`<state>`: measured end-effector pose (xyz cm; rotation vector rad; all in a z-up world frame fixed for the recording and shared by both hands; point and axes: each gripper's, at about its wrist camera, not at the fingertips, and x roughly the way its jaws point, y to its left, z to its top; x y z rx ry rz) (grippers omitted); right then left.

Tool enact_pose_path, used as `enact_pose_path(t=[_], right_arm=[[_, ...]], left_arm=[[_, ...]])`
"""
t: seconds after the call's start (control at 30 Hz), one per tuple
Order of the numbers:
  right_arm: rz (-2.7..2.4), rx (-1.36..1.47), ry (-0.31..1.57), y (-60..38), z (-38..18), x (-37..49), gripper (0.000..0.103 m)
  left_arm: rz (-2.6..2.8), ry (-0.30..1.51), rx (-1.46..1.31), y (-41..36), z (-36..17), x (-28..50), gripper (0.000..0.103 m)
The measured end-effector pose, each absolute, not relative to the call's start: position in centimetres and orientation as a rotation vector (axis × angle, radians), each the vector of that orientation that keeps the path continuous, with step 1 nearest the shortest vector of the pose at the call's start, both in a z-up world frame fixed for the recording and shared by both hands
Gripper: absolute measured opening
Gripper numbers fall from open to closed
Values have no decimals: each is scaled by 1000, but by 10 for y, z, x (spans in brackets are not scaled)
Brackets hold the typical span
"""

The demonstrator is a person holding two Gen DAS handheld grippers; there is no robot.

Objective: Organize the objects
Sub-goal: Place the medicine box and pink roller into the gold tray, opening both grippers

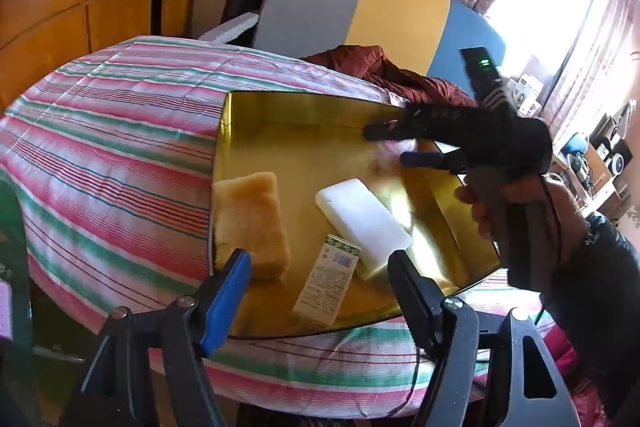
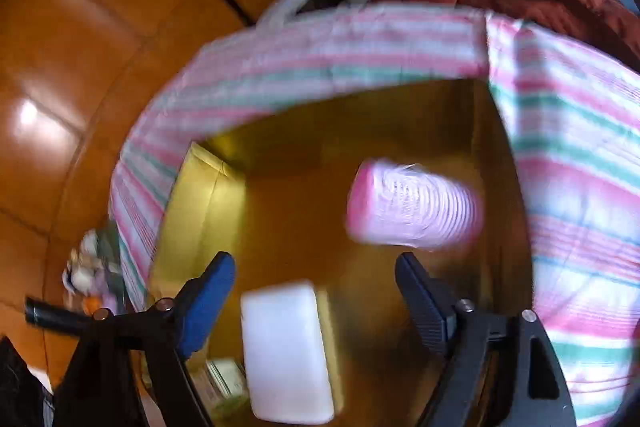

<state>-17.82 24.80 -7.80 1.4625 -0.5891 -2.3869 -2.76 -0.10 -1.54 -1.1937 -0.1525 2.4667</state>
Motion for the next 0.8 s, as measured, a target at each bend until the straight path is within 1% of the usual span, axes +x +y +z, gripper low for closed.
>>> enact_pose_path(t=[0.07, 0.17, 0.27, 0.4, 0.53, 0.8], right_arm=[[-2400, 1417, -567, 250, -65, -171, 84], [-2432, 1405, -451, 244, -53, -154, 85], [-2464, 1412, -355, 238, -48, -138, 85], [-2516, 1415, -263, 229, -46, -121, 85], [-2558, 1405, -175, 221, -46, -98, 85], [-2603, 1382, -165, 228, -41, -57, 86]], left_arm=[[2480, -160, -1186, -4, -15, -29, 77], [2486, -167, -1184, -3, -15, -32, 77], [2503, -152, -1173, 0, -14, -30, 78], [2546, -116, -1154, 1, -11, -26, 85], [2592, -94, -1141, -2, -7, -24, 86], [2659, 2, -1090, 3, 2, -16, 92]])
